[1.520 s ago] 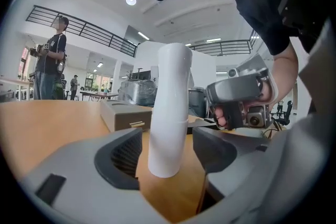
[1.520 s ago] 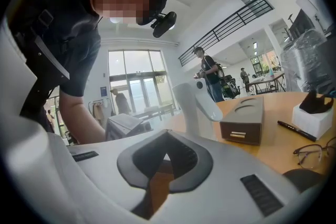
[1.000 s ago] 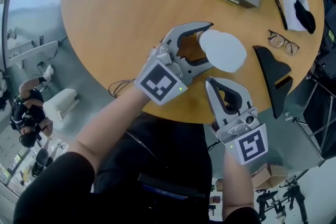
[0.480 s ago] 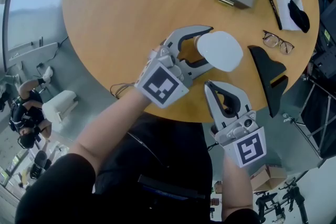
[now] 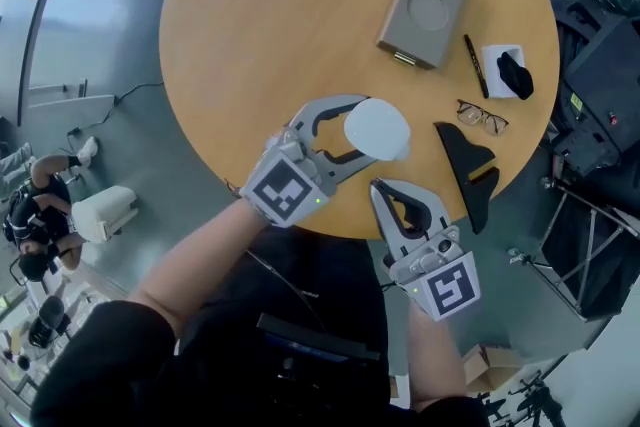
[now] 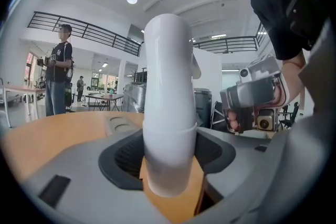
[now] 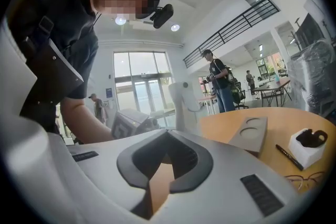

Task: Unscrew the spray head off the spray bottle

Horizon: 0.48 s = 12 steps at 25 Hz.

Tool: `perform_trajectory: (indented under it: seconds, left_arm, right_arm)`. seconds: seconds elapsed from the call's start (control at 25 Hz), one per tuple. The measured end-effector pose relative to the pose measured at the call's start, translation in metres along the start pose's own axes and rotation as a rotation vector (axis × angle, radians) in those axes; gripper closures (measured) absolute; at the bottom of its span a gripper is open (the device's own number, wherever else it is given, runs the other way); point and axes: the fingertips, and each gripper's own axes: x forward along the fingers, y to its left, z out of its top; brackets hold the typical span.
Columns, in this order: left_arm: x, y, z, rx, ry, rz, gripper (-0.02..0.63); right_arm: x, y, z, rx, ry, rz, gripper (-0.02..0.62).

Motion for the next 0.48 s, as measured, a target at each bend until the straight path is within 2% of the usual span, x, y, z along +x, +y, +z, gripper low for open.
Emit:
perform_trajectory:
  seconds: [0.16,0.48]
  left_arm:
    - [-0.022,-0.010,0.042,-0.009,0.020,0.018,0.298]
    - [-0.055,-0.029,0.120,0.026,0.020,0.006,0.298]
  right_arm:
    - [-0.009,0.023,0.038,0.002,0.005,0.036,0.561]
    - [-0.027,0.046,0.105,-0.022,0.024,0.027,0.517]
